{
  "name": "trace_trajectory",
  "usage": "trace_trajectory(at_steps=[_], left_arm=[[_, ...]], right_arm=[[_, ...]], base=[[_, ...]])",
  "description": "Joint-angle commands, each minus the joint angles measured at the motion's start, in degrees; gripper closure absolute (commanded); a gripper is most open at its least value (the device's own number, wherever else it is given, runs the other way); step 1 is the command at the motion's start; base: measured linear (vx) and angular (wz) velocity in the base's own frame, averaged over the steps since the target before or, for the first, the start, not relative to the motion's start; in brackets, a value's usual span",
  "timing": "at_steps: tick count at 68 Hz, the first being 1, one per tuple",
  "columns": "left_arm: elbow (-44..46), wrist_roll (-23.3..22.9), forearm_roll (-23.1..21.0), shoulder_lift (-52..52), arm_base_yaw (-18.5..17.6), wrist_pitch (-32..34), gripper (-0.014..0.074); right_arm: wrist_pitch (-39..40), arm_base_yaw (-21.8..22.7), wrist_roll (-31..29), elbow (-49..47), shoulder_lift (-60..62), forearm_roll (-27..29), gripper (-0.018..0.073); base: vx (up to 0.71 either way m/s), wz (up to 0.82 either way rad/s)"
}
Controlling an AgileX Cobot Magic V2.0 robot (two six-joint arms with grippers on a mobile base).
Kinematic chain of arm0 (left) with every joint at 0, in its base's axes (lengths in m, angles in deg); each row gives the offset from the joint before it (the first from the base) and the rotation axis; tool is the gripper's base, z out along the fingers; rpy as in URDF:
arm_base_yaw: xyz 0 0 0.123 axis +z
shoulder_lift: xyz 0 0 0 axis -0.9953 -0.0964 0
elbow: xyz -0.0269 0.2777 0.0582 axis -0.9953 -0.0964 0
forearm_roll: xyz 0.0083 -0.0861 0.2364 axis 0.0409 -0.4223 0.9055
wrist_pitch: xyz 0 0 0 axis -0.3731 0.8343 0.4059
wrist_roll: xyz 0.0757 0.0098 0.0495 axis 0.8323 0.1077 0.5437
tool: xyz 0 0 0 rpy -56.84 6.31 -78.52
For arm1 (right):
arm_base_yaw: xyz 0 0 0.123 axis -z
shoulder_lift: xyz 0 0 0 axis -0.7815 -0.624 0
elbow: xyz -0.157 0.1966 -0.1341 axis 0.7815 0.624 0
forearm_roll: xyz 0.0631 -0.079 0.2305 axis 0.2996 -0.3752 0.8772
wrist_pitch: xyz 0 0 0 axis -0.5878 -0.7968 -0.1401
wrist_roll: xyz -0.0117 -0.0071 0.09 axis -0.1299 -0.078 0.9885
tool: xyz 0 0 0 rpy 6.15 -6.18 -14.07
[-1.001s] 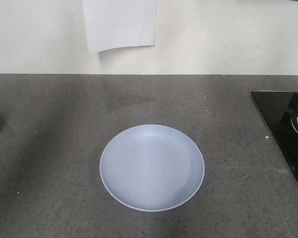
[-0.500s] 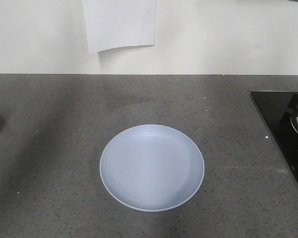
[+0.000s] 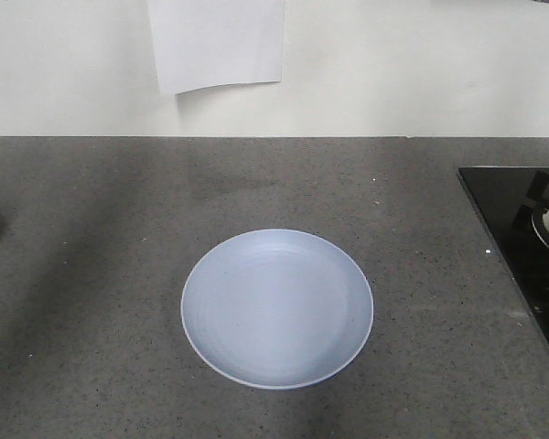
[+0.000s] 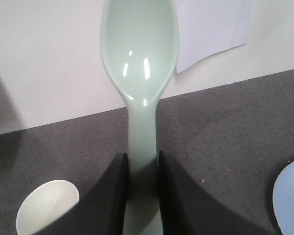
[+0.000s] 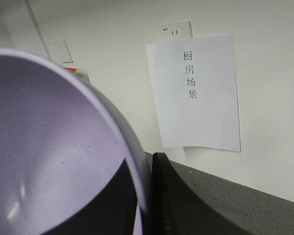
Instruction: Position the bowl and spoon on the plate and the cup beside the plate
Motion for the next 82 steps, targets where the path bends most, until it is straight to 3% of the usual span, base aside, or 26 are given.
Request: trace_trajectory(at_steps=[1,82], left_arm=[[1.3,-0.4,1.9,0.4,0.0,3.3,0.0602],[1.3,-0.4,1.9,0.4,0.0,3.3,0.0602]], right_arm=[[2.3,0.1,-0.6,-1.4,1.3,3.6,0.0564],[2.3,0.1,-0.6,-1.4,1.3,3.6,0.0564]], base=[[0.0,0.0],[0.0,0.0]])
